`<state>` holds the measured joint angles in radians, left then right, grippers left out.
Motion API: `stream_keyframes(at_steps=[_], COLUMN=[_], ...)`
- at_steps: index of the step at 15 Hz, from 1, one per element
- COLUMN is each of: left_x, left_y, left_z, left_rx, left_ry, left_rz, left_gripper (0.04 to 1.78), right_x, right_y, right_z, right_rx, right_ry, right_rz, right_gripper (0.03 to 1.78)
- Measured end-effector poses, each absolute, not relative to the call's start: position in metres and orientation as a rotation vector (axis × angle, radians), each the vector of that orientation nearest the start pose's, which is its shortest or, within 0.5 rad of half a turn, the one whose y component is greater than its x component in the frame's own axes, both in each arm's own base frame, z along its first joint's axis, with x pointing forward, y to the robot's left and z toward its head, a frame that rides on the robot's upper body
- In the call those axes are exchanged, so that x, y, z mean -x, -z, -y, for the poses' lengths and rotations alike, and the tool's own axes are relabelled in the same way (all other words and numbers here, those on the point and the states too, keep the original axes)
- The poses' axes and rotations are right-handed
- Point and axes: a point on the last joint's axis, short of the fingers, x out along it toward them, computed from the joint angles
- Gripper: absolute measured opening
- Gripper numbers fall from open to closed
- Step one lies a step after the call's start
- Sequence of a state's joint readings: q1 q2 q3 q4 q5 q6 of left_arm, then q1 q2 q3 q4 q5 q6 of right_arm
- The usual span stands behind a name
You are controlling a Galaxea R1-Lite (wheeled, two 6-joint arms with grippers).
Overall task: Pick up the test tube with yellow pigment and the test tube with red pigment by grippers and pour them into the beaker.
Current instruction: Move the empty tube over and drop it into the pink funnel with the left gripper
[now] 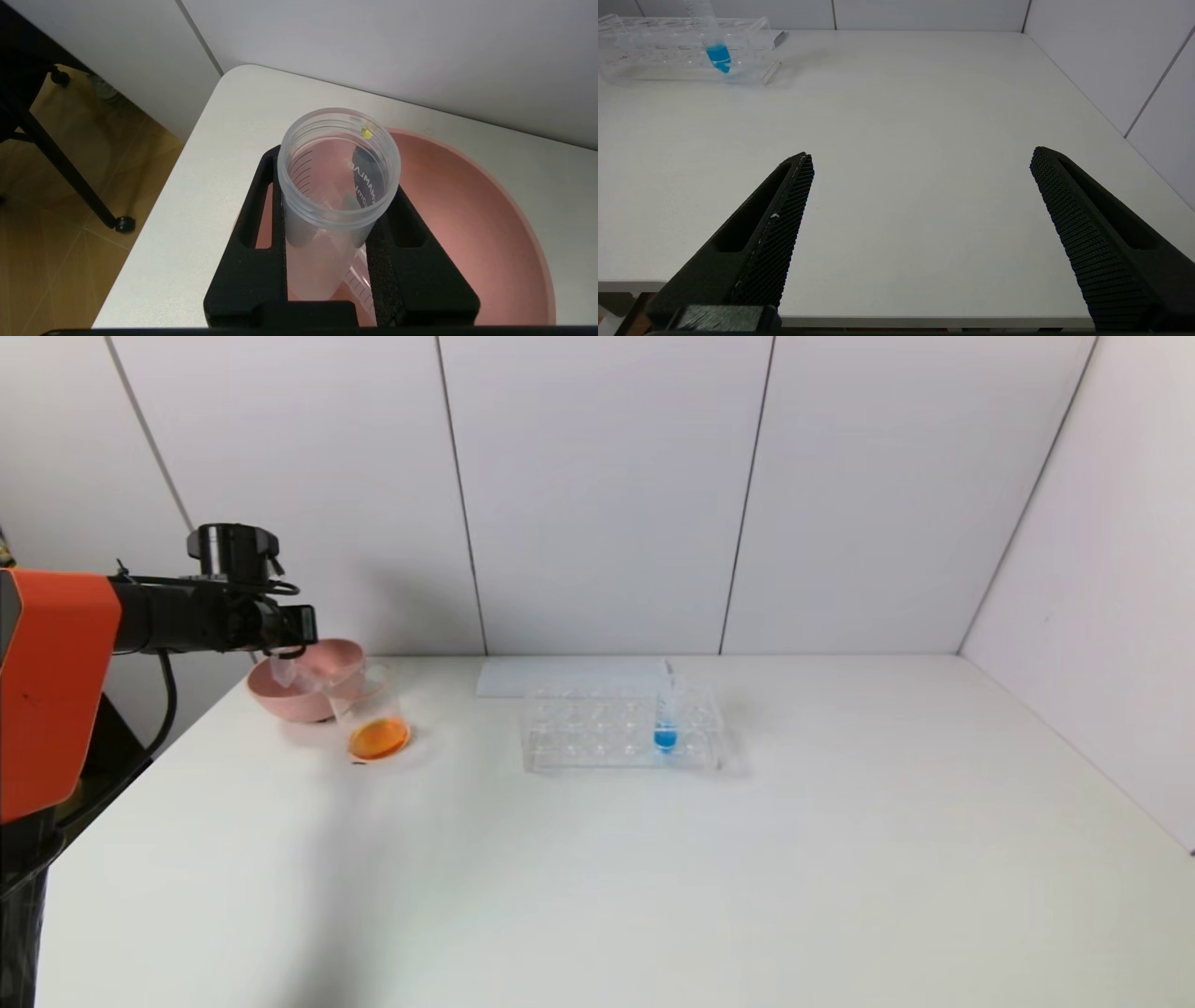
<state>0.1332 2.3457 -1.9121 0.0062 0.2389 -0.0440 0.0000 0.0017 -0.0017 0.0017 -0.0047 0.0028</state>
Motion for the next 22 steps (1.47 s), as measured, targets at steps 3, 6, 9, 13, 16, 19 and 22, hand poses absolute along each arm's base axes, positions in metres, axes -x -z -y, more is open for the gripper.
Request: stream_keyframes(at_steps=[3, 6, 9, 13, 16, 19, 22], left_x=[-0.4863, -0.4859, -0.4854, -0.4840, -0.4828, -0.4813, -0.4812], left_y=[-0.1634, -0.1633, -0.1647, -0.1646, -0.1640, -0.1644, -0.1667], left_z=[-0.0701, -0.0700, -0.0700, -0.0695, -0.0693, -0.0690, -0.0691], left_rx=[0.020, 0.022, 0.022, 0.021, 0.021, 0.026, 0.026], left_ry=[-0.365, -0.356, -0.356, -0.355, -0.354, -0.329, -0.326], left_rz=[-0.445, -0.449, -0.449, -0.453, -0.459, -0.467, -0.467], left_gripper=[0.49, 0.49, 0.49, 0.49, 0.49, 0.56, 0.88], right_x=[0.0228, 0.0228, 0.0228, 0.0228, 0.0228, 0.0228, 0.0228], right_y=[-0.0759, -0.0758, -0.0758, -0.0758, -0.0758, -0.0758, -0.0758], right_z=[0.0001, 0.0001, 0.0001, 0.0001, 0.0001, 0.0001, 0.0001], right_rx=[-0.003, -0.003, -0.003, -0.003, -0.003, -0.003, -0.003], right_ry=[0.004, 0.005, 0.005, 0.005, 0.004, 0.004, 0.004], right_rz=[-0.001, -0.002, -0.002, -0.002, -0.002, -0.002, -0.002], right_gripper=[1.70, 1.70, 1.70, 1.70, 1.70, 1.70, 1.70])
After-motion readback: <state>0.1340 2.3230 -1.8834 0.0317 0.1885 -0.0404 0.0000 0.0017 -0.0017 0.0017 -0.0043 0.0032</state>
